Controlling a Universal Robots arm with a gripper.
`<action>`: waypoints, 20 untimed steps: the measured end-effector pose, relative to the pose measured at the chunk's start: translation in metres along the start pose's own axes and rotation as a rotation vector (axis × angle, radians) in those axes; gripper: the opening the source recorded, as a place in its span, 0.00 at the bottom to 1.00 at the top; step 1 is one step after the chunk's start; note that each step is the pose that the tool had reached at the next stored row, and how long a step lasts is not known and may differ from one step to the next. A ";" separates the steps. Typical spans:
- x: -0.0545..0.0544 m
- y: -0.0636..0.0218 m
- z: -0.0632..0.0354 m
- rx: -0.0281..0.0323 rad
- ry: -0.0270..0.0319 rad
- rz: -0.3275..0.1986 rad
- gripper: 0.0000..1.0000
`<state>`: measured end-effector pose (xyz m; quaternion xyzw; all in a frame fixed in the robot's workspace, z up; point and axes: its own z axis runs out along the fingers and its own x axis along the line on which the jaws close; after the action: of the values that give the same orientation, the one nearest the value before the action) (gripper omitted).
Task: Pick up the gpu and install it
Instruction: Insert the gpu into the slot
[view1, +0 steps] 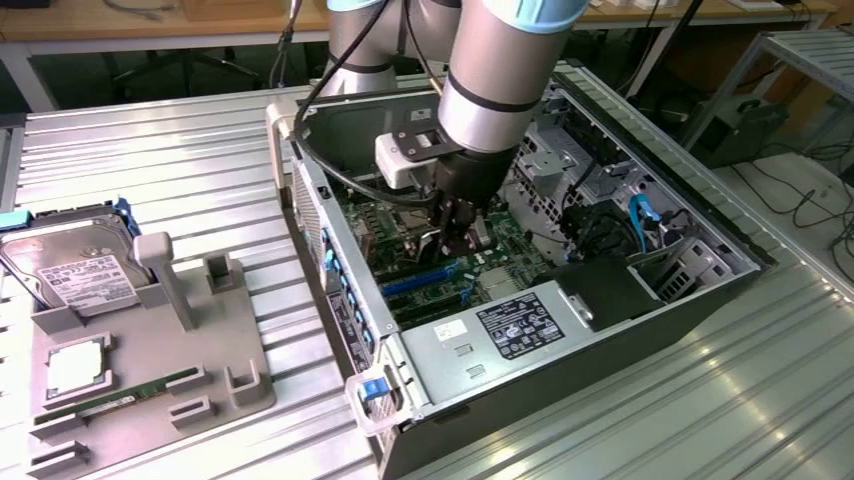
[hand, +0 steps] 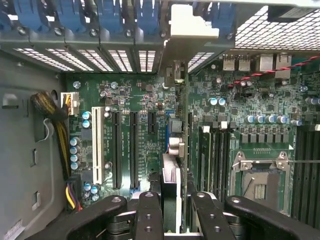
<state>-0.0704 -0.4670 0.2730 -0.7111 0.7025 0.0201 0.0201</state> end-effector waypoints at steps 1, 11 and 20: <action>0.000 0.0001 0.0018 0.0000 0.0000 0.000 0.27; 0.001 0.0048 0.0210 -0.0001 0.0000 0.000 0.27; 0.001 0.0076 0.0229 -0.0002 0.0001 0.000 0.27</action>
<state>-0.0780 -0.4671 0.2500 -0.7112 0.7024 0.0201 0.0200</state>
